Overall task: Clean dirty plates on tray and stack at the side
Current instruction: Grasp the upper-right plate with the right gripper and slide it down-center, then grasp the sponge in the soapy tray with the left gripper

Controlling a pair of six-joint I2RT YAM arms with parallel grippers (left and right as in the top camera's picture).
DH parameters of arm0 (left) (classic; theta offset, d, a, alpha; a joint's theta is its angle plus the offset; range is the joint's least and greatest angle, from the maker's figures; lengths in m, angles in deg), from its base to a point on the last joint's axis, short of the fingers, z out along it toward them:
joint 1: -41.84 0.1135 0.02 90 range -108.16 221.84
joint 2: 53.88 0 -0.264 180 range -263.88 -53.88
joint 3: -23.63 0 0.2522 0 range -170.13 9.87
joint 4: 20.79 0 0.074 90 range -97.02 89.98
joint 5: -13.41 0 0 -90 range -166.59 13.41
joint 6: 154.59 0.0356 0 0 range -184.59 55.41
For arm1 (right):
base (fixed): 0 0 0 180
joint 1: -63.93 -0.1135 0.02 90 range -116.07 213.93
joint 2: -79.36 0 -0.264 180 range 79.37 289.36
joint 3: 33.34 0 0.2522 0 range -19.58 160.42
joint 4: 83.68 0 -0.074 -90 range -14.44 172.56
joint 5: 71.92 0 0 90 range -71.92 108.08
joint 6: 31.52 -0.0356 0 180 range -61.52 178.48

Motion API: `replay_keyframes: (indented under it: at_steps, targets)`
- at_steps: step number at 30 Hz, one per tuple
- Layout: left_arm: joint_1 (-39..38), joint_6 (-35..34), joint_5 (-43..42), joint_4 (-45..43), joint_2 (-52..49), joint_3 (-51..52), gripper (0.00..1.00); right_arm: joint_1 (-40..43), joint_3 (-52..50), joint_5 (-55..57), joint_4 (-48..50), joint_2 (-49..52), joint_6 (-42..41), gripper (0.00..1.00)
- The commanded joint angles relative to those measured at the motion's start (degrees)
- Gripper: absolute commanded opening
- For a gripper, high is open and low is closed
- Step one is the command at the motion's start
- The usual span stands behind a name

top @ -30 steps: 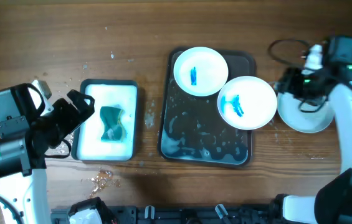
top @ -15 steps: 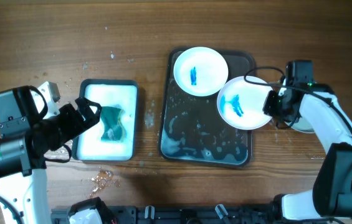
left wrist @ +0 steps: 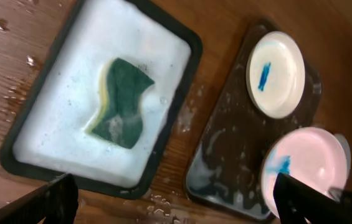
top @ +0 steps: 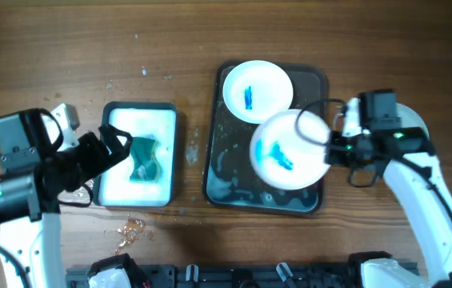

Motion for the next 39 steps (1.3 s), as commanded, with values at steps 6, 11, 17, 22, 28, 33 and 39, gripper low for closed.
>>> replay_keyframes:
  at_steps: [6, 11, 17, 22, 28, 33, 39]
  targets:
    - [-11.91, -3.10, 14.36, 2.45, -13.99, -0.66, 0.86, -11.91, -4.66, 1.44, 15.34, 11.74, -10.84, 0.04]
    - [-11.98, -4.87, 15.04, -0.79, -23.54, 2.29, 0.85, -11.91, -4.66, 0.24, 14.84, 18.10, -11.08, 0.11]
    - [-11.98, -8.48, 19.30, -10.93, -36.52, 6.16, 0.55, -11.87, -3.87, 5.07, 12.28, 11.82, -12.46, 0.32]
    - [-14.03, -6.05, 17.62, -17.92, -41.40, 6.43, 0.04, -11.87, -3.74, 5.49, 9.25, 1.84, -10.93, 0.33]
    - [-14.38, -5.66, 17.33, -12.28, -39.69, 1.55, 0.28, -11.87, -3.74, 5.40, 4.57, -2.69, -10.86, 0.34]
    - [-14.38, -5.99, 17.40, -8.39, -39.23, 2.56, 0.70, -11.87, -3.76, 5.40, 3.06, -2.69, -10.88, 0.34]
    - [-14.38, -9.14, 17.38, -23.91, -39.71, 16.33, 0.32, -11.87, -3.80, 4.59, 3.15, -2.67, -10.84, 0.34]
